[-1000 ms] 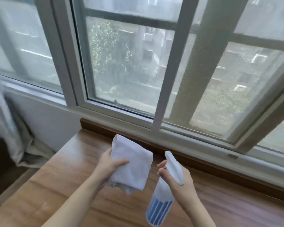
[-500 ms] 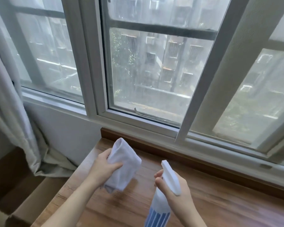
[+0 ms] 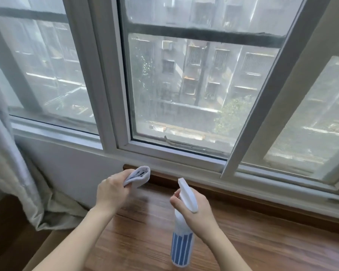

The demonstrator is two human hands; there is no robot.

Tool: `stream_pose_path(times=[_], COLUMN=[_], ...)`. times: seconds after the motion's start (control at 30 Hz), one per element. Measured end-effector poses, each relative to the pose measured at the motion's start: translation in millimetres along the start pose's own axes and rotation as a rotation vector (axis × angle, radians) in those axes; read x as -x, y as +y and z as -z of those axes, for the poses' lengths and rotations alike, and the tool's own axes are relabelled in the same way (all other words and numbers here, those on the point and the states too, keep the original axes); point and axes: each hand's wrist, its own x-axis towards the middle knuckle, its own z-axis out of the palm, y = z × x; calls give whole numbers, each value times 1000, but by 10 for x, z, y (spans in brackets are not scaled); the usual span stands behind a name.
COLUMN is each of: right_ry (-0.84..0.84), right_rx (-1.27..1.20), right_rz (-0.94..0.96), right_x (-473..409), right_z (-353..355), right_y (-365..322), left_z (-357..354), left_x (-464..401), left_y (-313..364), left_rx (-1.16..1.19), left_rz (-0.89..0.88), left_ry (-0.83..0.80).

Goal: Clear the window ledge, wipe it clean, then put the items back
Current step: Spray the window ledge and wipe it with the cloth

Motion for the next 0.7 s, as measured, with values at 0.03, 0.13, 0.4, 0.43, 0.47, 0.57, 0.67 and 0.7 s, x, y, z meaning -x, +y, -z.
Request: stream_pose_path(times=[0.03,0.13,0.4,0.43,0.47,0.57,0.67,0.7], right_ry=[14,81,154,151,147,142,146,142], right_rx=[18,44,84,87,84,74,57,56], right_rz=[-1,-25,-113,-127,-141,-175,-190,-194], right_x=[-68,-229,-382,-372,-360,-328,-287,-265], right_z=[-57,-220,-562,-593,-620,-679,-707,-713], right_y=[-45,-155,-189,-174,-164,-129,-123,-128], left_z=[-32,-190,-497,-513,-548,-651,-774,-810], left_x=[-26,-3,235,182,105,-156,-320,-341], left_y=[-70,-277,-745,-780,-816,-910,-1011,-1051], left_rx=[-14,2,375,382,334,-2,-35,-31], left_rz=[-16,13,154,176,188,239,414,428], left_ry=[-36,-229,-980,-950,-850,-622,-749,-784])
